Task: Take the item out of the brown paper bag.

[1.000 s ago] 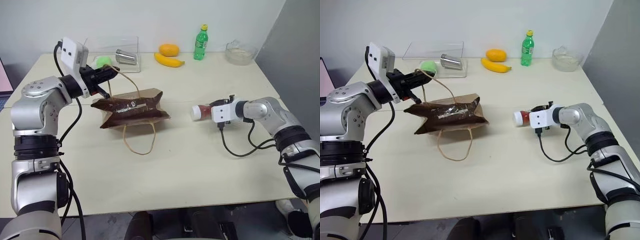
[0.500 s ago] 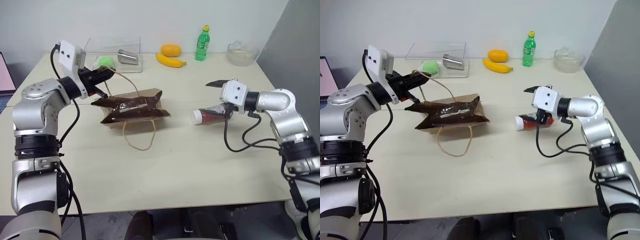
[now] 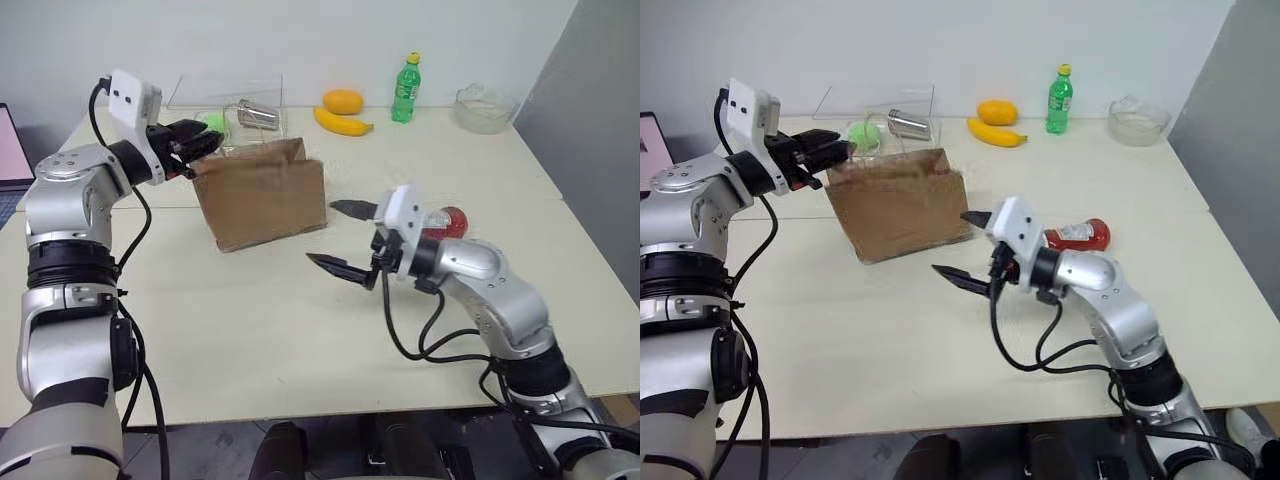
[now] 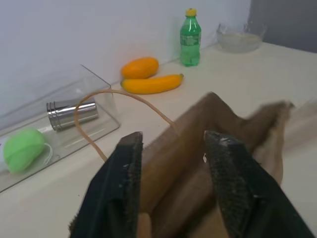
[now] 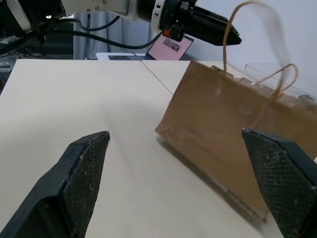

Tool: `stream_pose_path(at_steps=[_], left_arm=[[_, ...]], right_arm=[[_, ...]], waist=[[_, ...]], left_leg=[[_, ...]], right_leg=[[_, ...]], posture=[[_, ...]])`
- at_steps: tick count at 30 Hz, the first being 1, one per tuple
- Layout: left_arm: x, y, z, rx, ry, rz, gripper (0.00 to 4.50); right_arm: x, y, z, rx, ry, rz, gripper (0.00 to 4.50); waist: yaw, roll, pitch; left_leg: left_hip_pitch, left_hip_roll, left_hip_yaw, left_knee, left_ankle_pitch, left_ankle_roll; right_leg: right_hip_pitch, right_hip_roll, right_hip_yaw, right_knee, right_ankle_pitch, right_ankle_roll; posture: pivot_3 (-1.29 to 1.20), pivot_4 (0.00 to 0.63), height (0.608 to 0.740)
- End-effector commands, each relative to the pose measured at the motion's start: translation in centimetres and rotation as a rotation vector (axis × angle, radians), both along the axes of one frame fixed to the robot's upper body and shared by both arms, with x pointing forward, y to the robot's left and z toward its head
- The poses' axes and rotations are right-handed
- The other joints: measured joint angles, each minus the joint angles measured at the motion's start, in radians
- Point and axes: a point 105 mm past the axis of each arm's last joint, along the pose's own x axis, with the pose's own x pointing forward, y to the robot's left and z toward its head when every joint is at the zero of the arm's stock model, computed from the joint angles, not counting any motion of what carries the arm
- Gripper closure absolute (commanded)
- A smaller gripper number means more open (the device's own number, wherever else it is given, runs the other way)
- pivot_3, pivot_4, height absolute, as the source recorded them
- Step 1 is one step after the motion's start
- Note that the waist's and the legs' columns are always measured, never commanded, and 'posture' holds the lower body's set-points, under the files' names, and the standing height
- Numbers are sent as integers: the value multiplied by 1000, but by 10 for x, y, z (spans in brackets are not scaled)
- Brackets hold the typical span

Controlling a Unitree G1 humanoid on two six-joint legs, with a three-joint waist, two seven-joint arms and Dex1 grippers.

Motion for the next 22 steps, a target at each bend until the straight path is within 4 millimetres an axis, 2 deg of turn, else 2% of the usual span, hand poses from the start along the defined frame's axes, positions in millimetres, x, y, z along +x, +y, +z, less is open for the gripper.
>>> stream_pose_path(at_steps=[1,3,6,10,12,16,20,22], left_arm=[[-22,10,20,81,-97,-2,1091],[-36,17,20,76,-117,17,512],[-56,26,20,49,-170,112,512],[-85,36,1,-32,-217,348,512],[-101,33,-28,-63,-176,420,512],[-129,22,-83,-129,-78,499,512],[-140,10,-118,-169,-14,542,512],[-142,6,-127,-204,-20,555,512]], right_arm=[[0,-1,8,23,-53,-5,0],[2,-2,8,31,-63,-18,0],[7,-10,7,40,-92,-65,0],[17,-35,3,79,-127,-188,0],[21,-49,0,120,-159,-273,0],[26,-74,-30,167,-91,-422,0],[25,-83,-53,202,-33,-510,0],[23,-81,-62,205,-14,-516,0]], waist=[[-3,0,0],[-2,0,0],[0,0,0],[5,-1,0],[10,-1,-1],[13,-3,-2],[23,-3,-2],[24,-3,-2]], left_leg=[[0,1,0,0,0,0],[0,1,-1,-1,0,0],[0,2,-2,-1,0,0],[0,1,-3,-1,0,0],[1,0,-4,0,0,0],[3,1,-3,0,0,0],[4,1,-3,0,0,0],[4,0,-2,0,0,0]], right_leg=[[0,0,1,0,0,0],[0,-1,1,-1,0,0],[0,-1,0,-1,0,0],[1,-3,1,-2,0,0],[3,-3,1,-2,0,1],[4,-3,3,-3,0,1],[4,-2,1,-2,0,1],[4,-2,2,-2,0,1]], posture=[[0,150,740],[0,150,740],[0,150,740],[0,150,740],[0,150,740],[0,150,740],[0,150,740],[0,150,740]])
